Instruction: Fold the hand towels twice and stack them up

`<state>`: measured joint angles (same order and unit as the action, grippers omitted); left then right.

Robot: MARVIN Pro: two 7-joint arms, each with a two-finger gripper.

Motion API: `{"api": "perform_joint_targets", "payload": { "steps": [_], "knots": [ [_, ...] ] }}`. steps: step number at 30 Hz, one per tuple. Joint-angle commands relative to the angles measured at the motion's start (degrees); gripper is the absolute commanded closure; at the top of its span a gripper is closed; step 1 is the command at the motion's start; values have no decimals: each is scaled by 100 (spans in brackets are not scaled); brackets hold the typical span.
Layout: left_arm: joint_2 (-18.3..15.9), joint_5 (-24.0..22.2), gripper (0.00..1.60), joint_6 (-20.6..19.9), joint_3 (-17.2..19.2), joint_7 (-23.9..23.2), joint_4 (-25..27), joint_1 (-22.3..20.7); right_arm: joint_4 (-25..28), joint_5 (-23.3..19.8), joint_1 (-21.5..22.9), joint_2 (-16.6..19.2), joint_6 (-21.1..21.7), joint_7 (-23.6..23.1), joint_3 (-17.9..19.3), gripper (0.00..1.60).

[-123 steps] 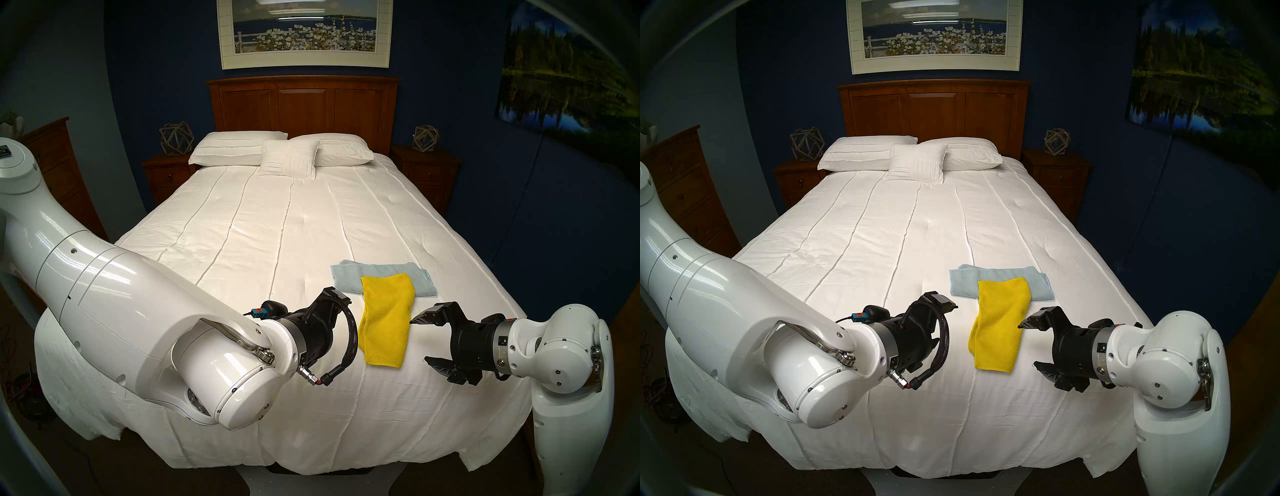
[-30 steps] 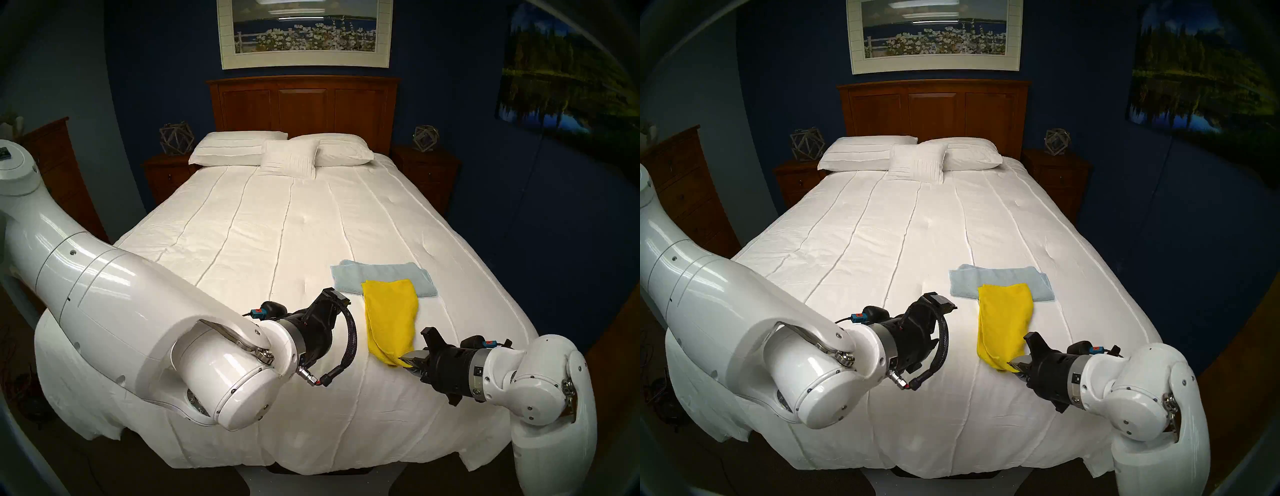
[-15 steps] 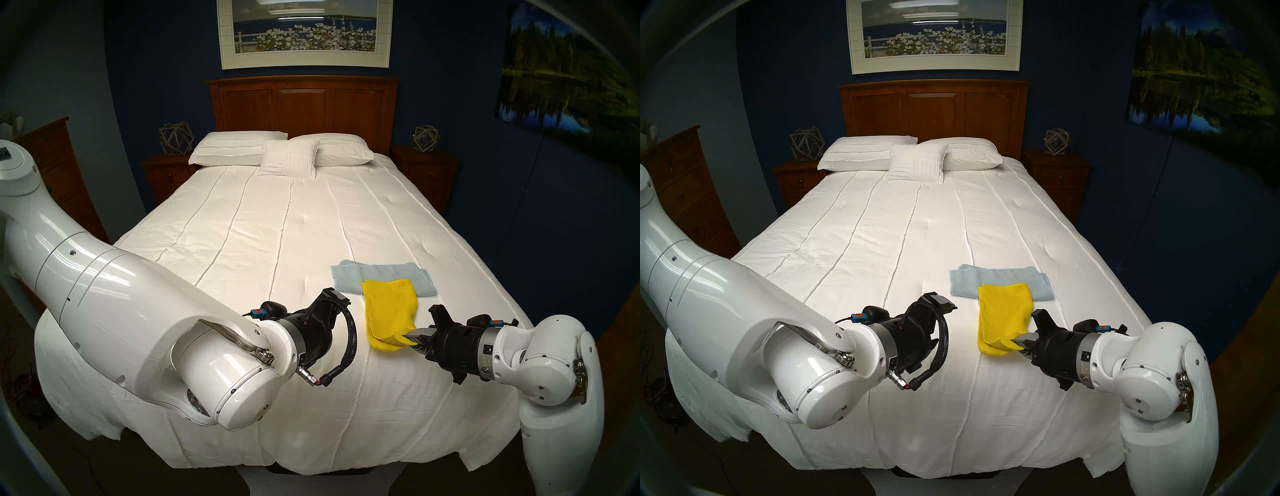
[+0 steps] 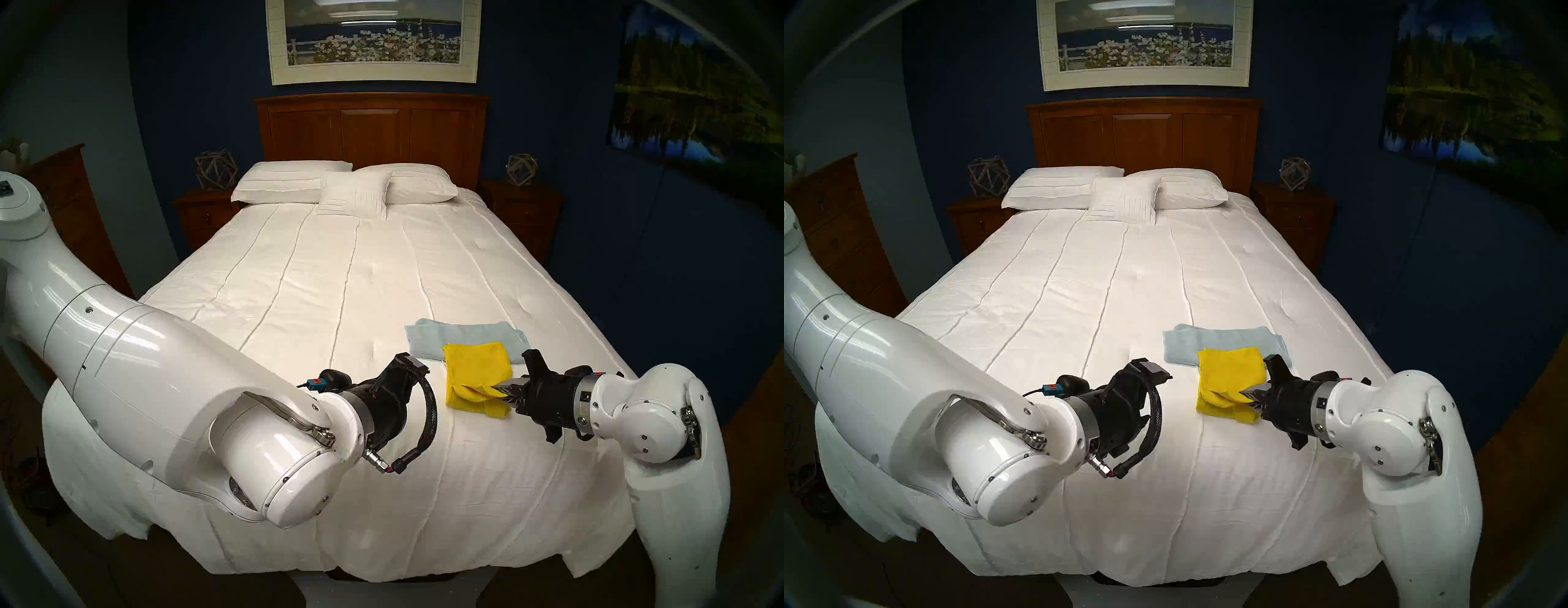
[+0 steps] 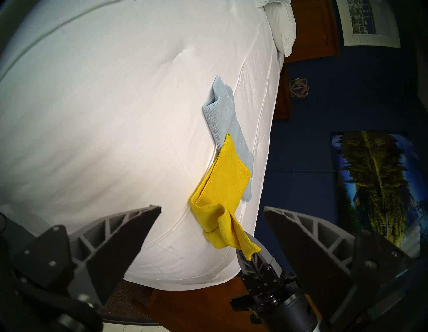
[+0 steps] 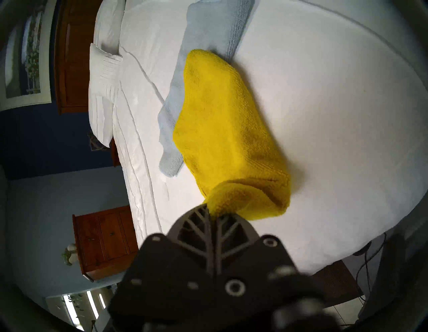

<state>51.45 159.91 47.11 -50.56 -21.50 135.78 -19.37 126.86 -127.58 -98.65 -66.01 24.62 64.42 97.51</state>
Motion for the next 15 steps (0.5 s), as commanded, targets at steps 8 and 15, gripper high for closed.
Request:
{"api": "perform_joint_targets", "payload": {
  "steps": [8,15],
  "knots": [
    [1,4,0,-11,62,-15,1,-22,-664,20,1061,237,-190,-308,-378,160],
    [0,9,0,-10,61,-12,1,-22,-1130,82,1466,251,-240,-441,-544,160]
  ]
}}
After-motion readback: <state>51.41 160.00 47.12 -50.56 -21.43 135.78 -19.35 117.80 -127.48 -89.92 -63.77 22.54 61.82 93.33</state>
